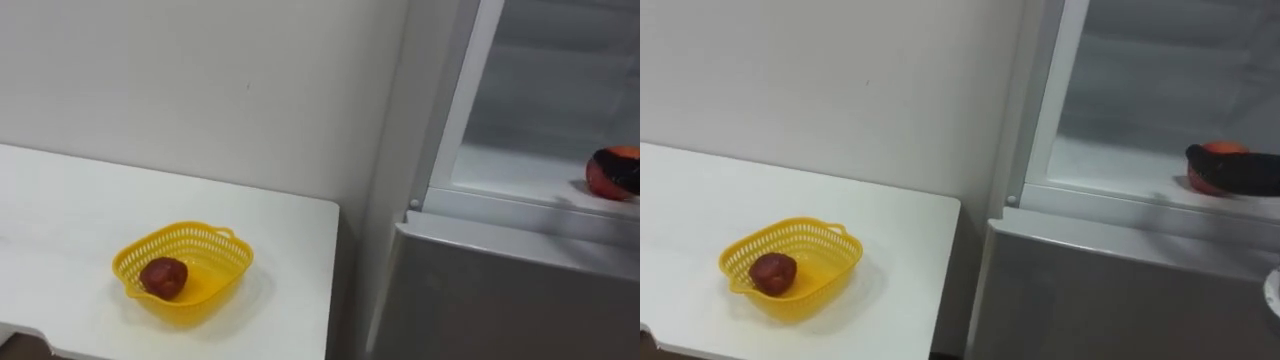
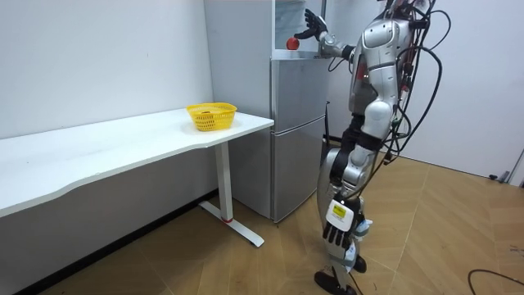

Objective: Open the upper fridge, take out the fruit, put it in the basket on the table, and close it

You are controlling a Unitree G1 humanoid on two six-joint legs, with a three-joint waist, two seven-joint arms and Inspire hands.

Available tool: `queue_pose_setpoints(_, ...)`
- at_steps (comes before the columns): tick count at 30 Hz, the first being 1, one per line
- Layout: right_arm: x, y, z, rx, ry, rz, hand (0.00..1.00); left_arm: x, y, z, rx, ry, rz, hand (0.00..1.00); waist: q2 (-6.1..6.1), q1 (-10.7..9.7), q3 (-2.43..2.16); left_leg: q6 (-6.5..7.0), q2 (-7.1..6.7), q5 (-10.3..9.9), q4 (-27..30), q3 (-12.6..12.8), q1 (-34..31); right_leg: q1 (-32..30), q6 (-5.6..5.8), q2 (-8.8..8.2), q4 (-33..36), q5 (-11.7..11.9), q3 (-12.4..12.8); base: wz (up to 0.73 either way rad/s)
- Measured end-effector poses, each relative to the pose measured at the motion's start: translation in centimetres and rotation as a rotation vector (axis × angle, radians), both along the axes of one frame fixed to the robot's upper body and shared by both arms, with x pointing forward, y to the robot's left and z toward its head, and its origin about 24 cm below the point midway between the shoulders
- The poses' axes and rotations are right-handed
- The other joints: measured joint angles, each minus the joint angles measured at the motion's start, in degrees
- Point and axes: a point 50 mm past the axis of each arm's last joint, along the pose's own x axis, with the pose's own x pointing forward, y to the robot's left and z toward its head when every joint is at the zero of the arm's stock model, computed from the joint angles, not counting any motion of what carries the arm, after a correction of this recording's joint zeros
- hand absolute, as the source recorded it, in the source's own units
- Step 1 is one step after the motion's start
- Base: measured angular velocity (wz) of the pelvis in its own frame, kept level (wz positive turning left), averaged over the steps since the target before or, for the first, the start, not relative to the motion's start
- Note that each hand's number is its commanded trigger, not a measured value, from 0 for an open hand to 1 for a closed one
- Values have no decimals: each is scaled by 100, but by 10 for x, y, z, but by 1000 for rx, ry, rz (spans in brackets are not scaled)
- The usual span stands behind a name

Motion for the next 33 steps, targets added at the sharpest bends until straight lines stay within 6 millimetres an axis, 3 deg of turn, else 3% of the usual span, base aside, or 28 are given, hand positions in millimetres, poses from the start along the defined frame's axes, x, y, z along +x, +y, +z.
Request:
queue_pose_setpoints(7, 4, -10, -7, 39, 32, -53, 0, 3, 1, 0, 15, -2, -25, 0, 20, -7, 1, 1, -15, 0, 114, -71, -222, -158, 3, -8, 11, -1, -64, 6)
queue_pose_setpoints(8, 3, -15, -6, 42, 39, -72, 0, 4, 1, 0, 17, -7, -27, 0, 15, 12, -21, 0, -14, 0, 125, -60, -264, -229, 3, -10, 47, -1, -61, 0)
queue_pose_setpoints(9, 6, -18, -5, 40, 46, -86, 0, 4, 0, -1, 16, -7, -27, 0, 78, 85, 26, 0, -10, 0, 137, -56, -267, -242, 3, -15, 96, -1, -62, 0)
queue_pose_setpoints(11, 10, -22, -4, 25, 75, -107, 0, 4, -1, -1, 17, -3, -38, 0, 167, 79, 55, 0, -8, 0, 132, -41, -286, -267, 3, -23, 107, -1, -63, -2)
queue_pose_setpoints(17, 8, -31, -11, 32, 95, -165, 0, 7, 3, 1, 48, -20, -45, 0, 259, 137, 36, -13, -4, 15, 224, -62, -579, -539, -13, -57, 219, -30, -135, 2)
queue_pose_setpoints(27, 8, -34, -19, 34, 131, -187, 0, 15, 3, 2, 50, -42, -58, 0, 253, 296, 33, -18, -15, 16, 321, -98, -709, -678, -66, -142, 402, -89, -162, 0)
queue_pose_setpoints(31, 8, -35, -21, 57, 137, -182, 0, 15, 4, 3, 55, -44, -56, 0, 218, 276, 8, -25, -43, 18, 379, -153, -783, -709, -72, -152, 404, -138, -221, 12)
queue_pose_setpoints(32, 8, -35, -22, 67, 139, -176, 51, 17, 4, 3, 57, -48, -57, 0, 215, 281, 5, -30, -43, 21, 380, -164, -788, -706, -77, -153, 403, -142, -249, 9)
queue_pose_setpoints(33, 8, -36, -22, 76, 139, -171, 64, 19, 4, 3, 58, -55, -59, 0, 212, 282, 3, -34, -43, 23, 381, -179, -796, -703, -80, -155, 402, -145, -273, 8)
